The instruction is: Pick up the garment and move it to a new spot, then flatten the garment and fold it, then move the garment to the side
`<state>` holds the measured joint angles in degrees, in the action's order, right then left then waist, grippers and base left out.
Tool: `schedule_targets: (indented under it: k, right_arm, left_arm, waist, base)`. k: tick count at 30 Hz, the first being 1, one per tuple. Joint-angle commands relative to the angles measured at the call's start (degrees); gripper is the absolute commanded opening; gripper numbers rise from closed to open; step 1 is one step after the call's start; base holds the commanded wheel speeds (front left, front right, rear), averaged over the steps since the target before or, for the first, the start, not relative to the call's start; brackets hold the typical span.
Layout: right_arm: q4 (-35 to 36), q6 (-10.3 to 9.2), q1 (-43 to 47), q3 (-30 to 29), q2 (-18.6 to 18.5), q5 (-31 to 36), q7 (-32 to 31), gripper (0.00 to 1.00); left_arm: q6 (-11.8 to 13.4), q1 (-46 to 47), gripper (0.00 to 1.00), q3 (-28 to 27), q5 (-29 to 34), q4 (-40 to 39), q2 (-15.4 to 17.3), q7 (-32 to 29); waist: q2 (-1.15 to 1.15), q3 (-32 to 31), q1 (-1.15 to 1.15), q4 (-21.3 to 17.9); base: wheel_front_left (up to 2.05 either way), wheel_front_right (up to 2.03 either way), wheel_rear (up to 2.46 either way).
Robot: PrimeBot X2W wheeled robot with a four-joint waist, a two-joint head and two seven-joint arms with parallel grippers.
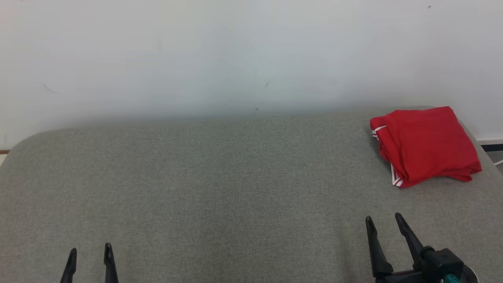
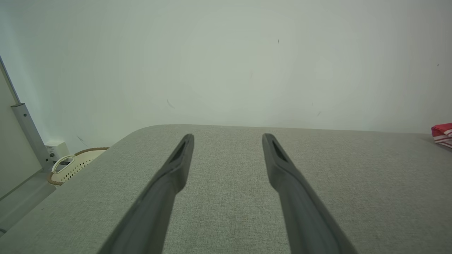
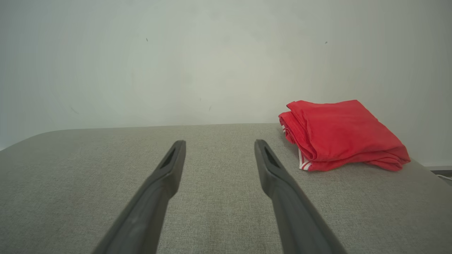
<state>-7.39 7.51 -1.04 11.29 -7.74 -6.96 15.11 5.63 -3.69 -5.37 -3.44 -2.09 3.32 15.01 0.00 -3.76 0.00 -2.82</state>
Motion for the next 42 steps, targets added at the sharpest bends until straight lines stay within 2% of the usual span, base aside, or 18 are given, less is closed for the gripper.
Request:
schedule_targets:
  k: [1,15,42]
  right_arm:
    - [-0.12,-0.05,1.00,-0.10,0.29,0.55,0.01,1.00]
    - [-0.05,-0.05,1.35,0.69,0.32,0.41,0.01,1.00]
    - [-0.33,-0.05,1.47,0.97,0.06,0.20,0.01,1.00]
  left_arm:
    - [0.12,-1.68,1.00,-0.46,-0.39,-0.14,0.18,0.23]
    - [1.12,-2.50,1.00,-1.06,-0.49,0.77,0.02,0.23]
    - [-0.39,-3.37,1.00,-0.84,-1.20,0.03,-0.10,0.23]
  waist:
    - [0.00,-0.09,0.00,0.01]
    - [0.00,-0.90,0.00,-0.12]
    - [0.00,-0.90,0.00,0.02]
  base:
    - [0.00,0.00,0.00]
    - [0.00,0.00,0.00]
    - [0.00,0.00,0.00]
